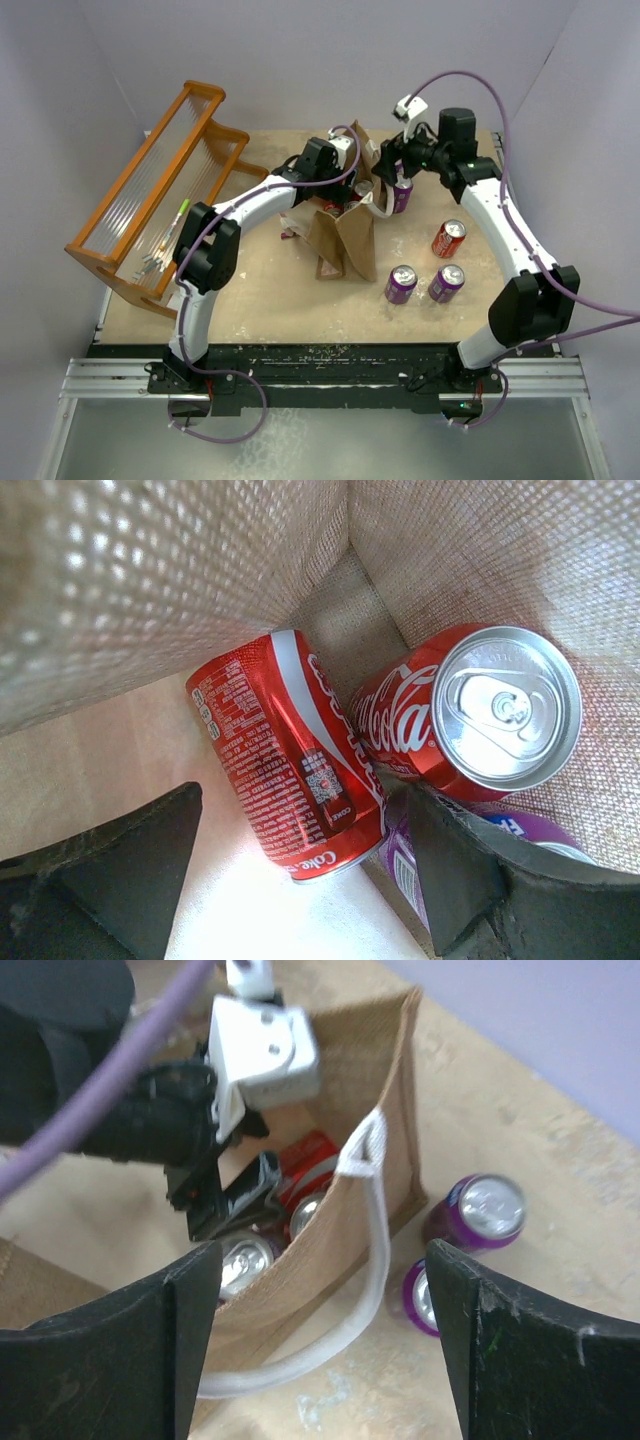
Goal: Place the beverage into the canvas bag
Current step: Adjust the drink in the canvas bag.
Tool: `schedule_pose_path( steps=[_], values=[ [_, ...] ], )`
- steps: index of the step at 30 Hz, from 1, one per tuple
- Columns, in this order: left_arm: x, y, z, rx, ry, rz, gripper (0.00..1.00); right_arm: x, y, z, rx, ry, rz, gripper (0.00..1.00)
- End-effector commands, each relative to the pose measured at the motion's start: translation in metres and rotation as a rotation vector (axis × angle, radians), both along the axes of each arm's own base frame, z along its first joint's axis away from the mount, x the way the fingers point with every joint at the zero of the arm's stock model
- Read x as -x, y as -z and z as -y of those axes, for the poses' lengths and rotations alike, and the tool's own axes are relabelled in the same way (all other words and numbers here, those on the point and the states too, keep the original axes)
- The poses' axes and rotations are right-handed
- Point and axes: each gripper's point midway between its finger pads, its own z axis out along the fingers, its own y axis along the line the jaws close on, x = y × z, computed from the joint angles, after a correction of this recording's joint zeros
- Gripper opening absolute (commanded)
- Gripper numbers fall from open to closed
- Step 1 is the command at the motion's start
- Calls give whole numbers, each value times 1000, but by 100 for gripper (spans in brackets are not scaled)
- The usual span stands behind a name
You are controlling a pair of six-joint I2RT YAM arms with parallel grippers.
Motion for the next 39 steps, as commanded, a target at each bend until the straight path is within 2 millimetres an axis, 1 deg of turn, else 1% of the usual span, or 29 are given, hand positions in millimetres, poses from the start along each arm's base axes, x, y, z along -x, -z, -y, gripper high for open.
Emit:
schedule_pose_path(
  steps=[1, 3, 8, 11, 12, 16, 21, 23, 26, 31, 36, 39],
  values=[
    [5, -30, -1, 22, 26, 40, 86, 19, 51, -3, 71, -51, -112, 77],
    [8, -29, -1, 25, 32, 32, 86, 26, 67, 3, 107, -48, -135, 74],
    [21, -19, -3, 33, 50, 1, 86, 48, 98, 20, 203, -39, -167, 65],
    [26, -13, -3, 37, 58, -13, 87, 57, 111, 29, 246, -24, -158, 63],
    [26, -11, -3, 37, 59, -15, 87, 60, 119, 31, 260, -18, -165, 62],
    [25, -8, -3, 37, 57, -20, 87, 59, 134, 37, 291, 21, -182, 60],
    [21, -4, -5, 42, 18, -29, 87, 58, 151, 37, 322, 55, -213, 57],
    [15, -1, -9, 43, -20, -40, 87, 59, 155, 36, 327, 55, -214, 56],
    [7, 8, -15, 40, -69, -68, 88, 59, 158, 34, 323, 53, -212, 55],
    [-2, 32, -16, 9, -106, -92, 88, 53, 156, 34, 327, 61, -205, 54],
    [-4, 54, -16, -12, -134, -128, 90, 49, 152, 31, 323, 56, -204, 55],
    [-1, 66, -17, -20, -143, -156, 91, 49, 152, 29, 318, 45, -211, 55]
  ],
)
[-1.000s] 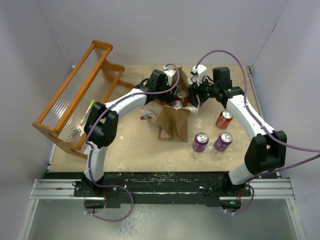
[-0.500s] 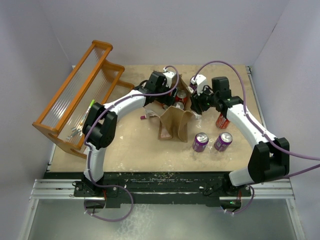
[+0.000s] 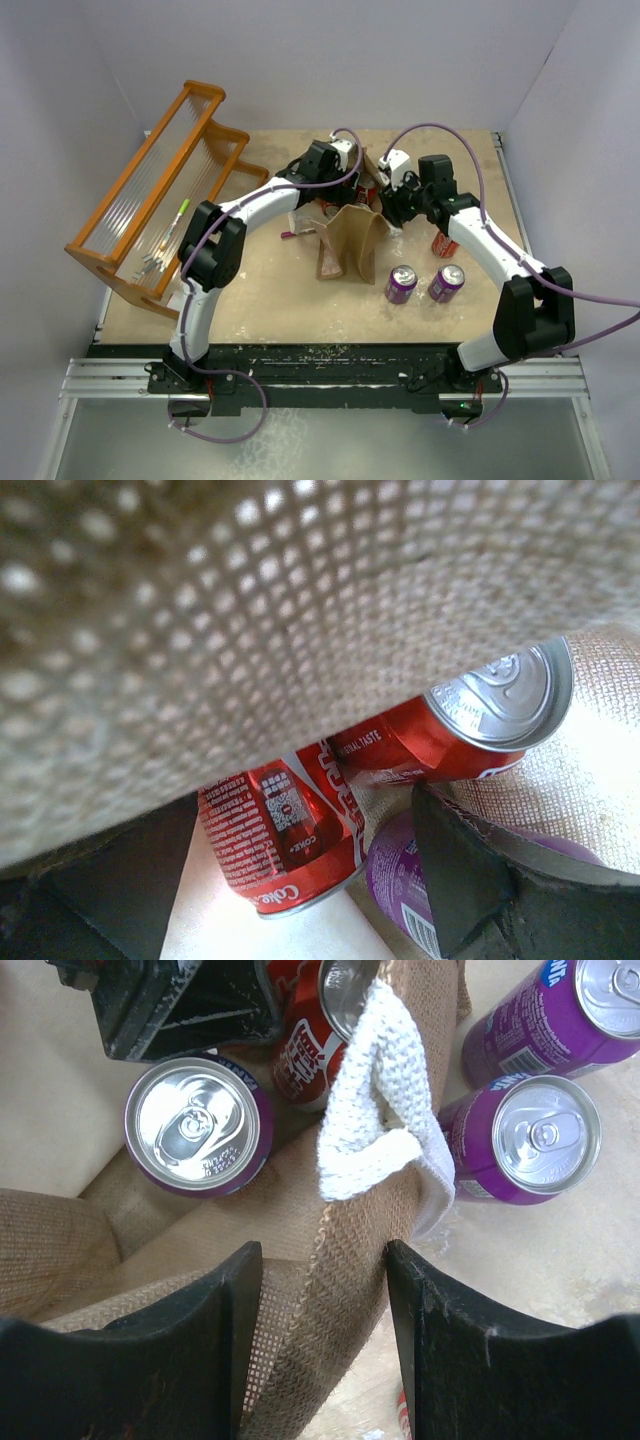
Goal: Place the beverage into the canvas bag
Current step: Adjust the drink in the canvas bag.
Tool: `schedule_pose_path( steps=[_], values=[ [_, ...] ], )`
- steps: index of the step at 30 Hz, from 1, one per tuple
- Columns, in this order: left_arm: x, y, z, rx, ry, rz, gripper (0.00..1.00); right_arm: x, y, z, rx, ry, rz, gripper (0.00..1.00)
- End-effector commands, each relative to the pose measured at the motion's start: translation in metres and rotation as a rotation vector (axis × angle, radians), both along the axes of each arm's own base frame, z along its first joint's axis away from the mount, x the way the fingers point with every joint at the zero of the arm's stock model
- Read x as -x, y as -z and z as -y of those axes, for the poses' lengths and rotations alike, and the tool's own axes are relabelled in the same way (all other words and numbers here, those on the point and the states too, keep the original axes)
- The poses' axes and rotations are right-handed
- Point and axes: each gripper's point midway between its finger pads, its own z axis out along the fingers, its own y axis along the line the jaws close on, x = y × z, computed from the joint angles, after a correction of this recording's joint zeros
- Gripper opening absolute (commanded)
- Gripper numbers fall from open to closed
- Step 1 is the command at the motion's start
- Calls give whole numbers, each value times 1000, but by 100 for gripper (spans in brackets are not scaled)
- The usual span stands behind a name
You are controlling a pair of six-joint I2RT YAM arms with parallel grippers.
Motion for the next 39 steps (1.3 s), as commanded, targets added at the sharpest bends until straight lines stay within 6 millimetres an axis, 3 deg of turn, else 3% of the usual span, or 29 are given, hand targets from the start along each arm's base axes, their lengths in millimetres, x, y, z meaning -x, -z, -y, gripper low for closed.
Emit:
schedule_pose_path(
  steps=[1, 10, 17, 21, 27, 33, 36, 39],
  values=[
    [3, 52, -23, -52, -113, -135, 91, 4, 18, 2, 36, -2, -66, 55],
    [26, 82, -26, -58, -98, -238, 93, -3, 22, 0, 19, 22, -75, 55],
    [67, 111, -33, -55, -67, -354, 96, -1, 32, -1, 14, 21, -97, 55],
    [79, 125, -34, -71, -51, -391, 99, -3, 34, -1, 8, 32, -96, 55],
    [77, 146, -24, -81, -21, -386, 97, -9, 36, 0, 0, 71, -94, 54],
    [79, 164, -13, -50, -6, -410, 85, -10, 30, 4, -7, 108, -63, 54],
    [75, 159, -6, -24, 5, -393, 78, -9, 30, 4, -10, 115, -66, 54],
    [61, 138, 0, 0, 7, -329, 69, -9, 25, 4, -13, 113, -53, 54]
  ],
)
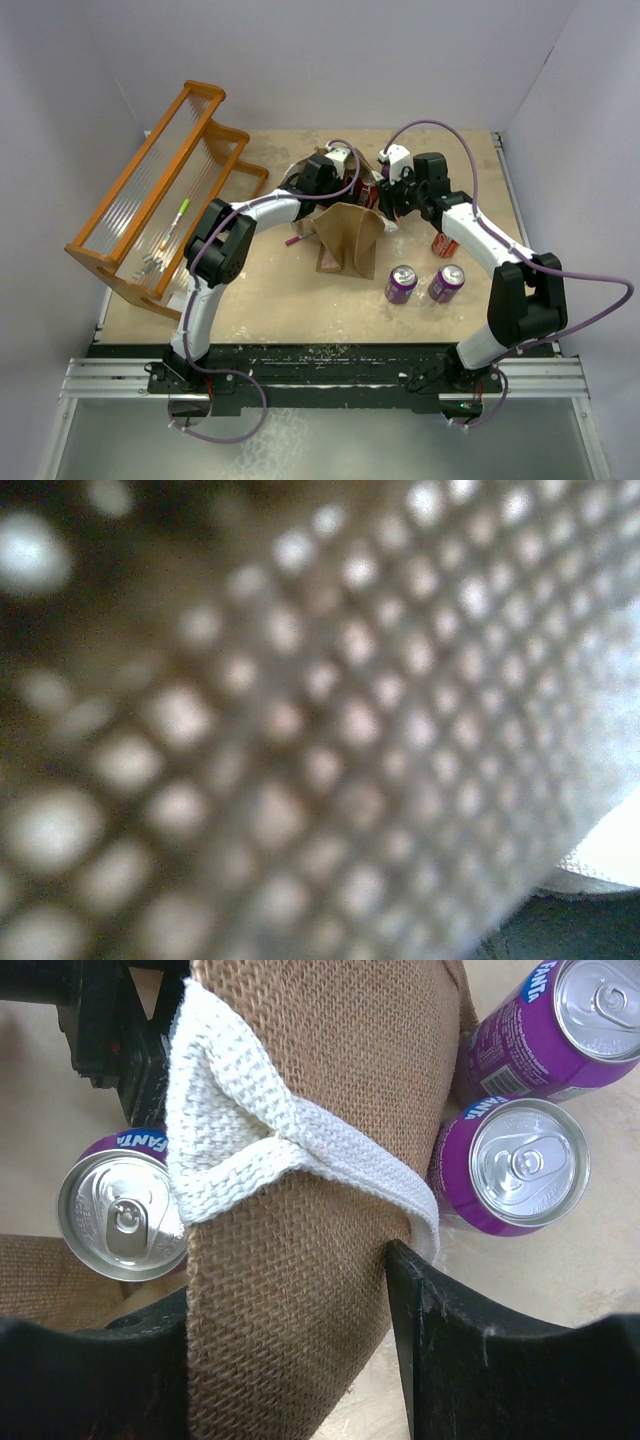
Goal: Place the beverage into the canvas bag
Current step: Adjust the drink in the canvas bag.
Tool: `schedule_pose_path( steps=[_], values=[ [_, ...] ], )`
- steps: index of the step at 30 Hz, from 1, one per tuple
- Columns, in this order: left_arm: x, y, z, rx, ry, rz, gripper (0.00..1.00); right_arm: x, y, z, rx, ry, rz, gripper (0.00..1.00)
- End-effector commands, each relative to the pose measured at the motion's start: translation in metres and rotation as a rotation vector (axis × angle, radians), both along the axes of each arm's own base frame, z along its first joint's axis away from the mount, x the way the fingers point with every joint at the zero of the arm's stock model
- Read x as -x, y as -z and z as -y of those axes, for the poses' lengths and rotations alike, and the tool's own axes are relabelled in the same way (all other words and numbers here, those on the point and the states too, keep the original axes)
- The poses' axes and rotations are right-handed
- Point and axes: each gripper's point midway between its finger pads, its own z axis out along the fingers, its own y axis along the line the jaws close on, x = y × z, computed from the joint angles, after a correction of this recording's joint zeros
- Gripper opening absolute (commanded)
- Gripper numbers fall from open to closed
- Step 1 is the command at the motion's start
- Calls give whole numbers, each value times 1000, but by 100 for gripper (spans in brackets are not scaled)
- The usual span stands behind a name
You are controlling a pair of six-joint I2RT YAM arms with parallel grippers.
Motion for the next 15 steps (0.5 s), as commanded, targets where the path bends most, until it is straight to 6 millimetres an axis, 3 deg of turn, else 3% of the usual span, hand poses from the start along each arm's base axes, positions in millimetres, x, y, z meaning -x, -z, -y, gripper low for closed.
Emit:
schedule_pose_path(
  steps=[1, 9, 13, 15],
  values=[
    [61, 82, -10, -62, 13, -324, 63, 15, 13, 6, 30, 7, -52, 54],
    [32, 21, 17, 46, 11, -240, 23, 6, -1, 2, 23, -13, -4, 53],
    [17, -22, 26, 89, 44, -136, 0, 7, -5, 1, 27, -40, 16, 53],
    [12, -44, 29, 108, 64, -78, 0, 9, -7, -2, 17, -54, 15, 52]
  ],
)
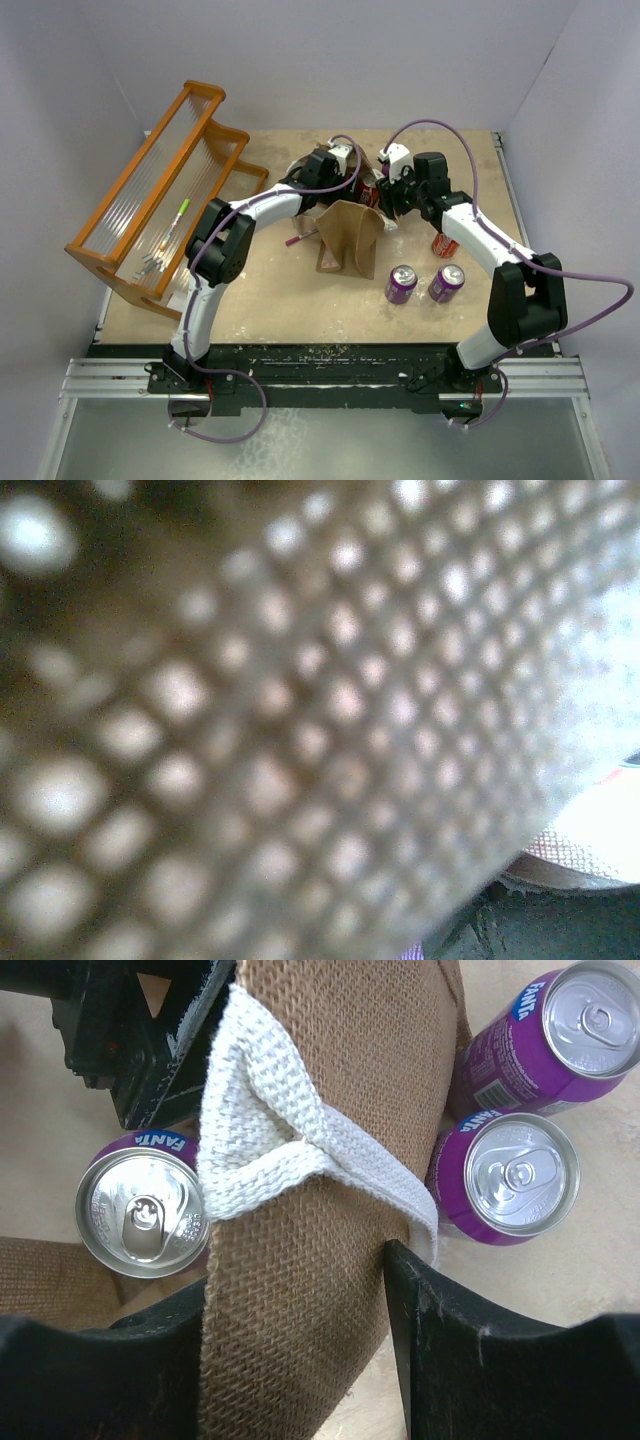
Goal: Place the beverage into the canvas bag
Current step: Adjust the drink in the canvas bag.
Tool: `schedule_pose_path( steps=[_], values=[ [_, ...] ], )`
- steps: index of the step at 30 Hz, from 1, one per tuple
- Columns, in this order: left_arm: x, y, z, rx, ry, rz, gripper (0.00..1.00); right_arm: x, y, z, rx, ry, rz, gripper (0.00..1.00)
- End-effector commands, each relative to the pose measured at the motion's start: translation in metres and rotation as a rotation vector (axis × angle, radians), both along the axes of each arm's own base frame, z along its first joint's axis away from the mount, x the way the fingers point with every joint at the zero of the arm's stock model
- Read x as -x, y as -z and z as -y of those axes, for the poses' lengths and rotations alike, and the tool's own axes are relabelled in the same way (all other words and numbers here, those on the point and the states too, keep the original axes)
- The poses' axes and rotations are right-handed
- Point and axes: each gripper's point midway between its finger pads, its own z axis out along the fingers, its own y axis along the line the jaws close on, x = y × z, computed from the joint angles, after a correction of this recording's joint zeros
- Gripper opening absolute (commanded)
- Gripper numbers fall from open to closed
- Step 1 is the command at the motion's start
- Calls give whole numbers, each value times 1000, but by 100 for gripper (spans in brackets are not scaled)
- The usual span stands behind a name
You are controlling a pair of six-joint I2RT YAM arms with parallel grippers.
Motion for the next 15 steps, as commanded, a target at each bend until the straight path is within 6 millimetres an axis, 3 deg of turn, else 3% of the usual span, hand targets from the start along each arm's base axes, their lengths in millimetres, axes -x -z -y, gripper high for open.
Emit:
schedule_pose_path(
  steps=[1, 5, 15],
  values=[
    [12, -36, 26, 124, 76, -26, 0, 13, -3, -2, 14, -53, -5, 52],
    [2, -74, 28, 121, 121, 100, 0, 11, -12, -4, 3, -58, 17, 52],
    [-18, -148, 17, 57, 141, 329, 0, 11, -31, -4, -12, -52, 71, 52]
  ],
)
